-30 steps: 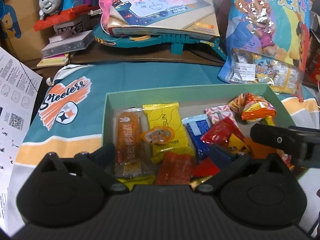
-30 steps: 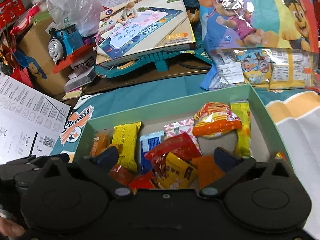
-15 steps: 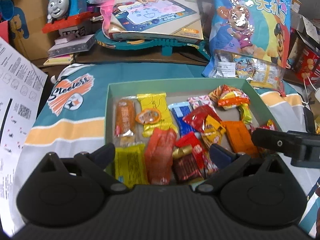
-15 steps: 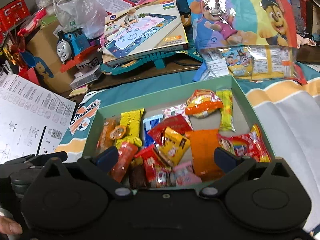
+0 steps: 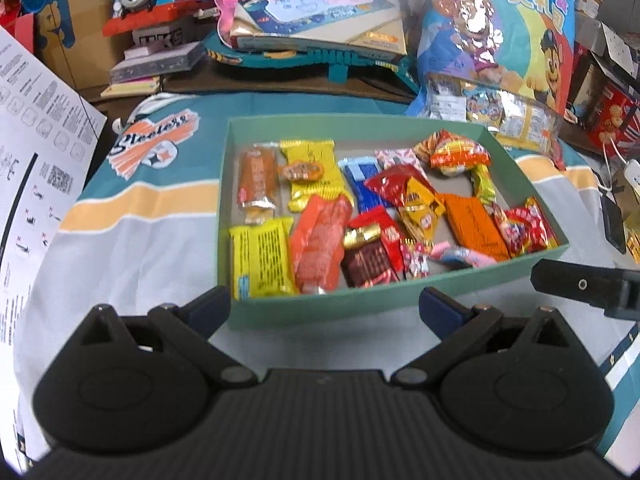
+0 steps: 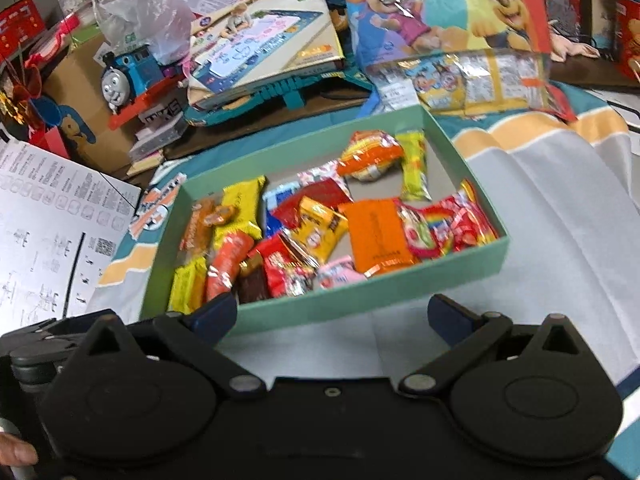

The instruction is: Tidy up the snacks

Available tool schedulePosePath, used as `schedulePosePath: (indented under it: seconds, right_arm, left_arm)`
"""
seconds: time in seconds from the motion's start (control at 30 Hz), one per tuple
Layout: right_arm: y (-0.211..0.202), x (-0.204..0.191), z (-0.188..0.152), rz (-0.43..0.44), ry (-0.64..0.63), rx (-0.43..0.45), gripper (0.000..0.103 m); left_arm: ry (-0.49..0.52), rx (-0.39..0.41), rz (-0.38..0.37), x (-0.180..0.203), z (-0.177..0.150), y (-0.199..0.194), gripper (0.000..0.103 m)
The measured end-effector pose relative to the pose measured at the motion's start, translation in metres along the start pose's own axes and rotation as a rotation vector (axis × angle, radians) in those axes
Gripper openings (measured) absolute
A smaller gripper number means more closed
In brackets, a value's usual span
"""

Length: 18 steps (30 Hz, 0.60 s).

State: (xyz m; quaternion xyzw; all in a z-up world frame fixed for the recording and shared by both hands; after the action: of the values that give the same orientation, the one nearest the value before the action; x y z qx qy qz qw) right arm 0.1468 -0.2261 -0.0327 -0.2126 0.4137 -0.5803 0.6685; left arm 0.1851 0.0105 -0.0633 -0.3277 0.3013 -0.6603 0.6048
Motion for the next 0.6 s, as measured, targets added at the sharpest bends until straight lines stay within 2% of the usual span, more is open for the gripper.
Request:
schedulePosePath:
  seconds: [0.3,0.6]
  right_arm:
    - [0.005,0.014,-0.028,-0.033,0.029,-0.062,0.103]
    - [0.012,0.022,-0.044,-0.061,0.031,-0.105,0.103]
  left_arm:
    - [0.027,-0.048,0.032,-0.001,-0.026,0.008,0.103]
    - [0.015,-0.067,0.056,-0.009,-0.035,0.011,0.103]
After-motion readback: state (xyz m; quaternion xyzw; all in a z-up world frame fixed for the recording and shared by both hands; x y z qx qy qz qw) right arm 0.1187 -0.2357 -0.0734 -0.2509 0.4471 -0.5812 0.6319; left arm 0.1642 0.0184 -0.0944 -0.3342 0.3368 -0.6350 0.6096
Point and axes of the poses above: each gripper's, at about its wrist camera, not at the fingertips, and y roughly the way its jaws point, x to its right, z to its top, the point moved 9 cm from there along y, roughly the way its jaws point, and after that the axes turned 2 degrees about z, right-handed, at the moved point
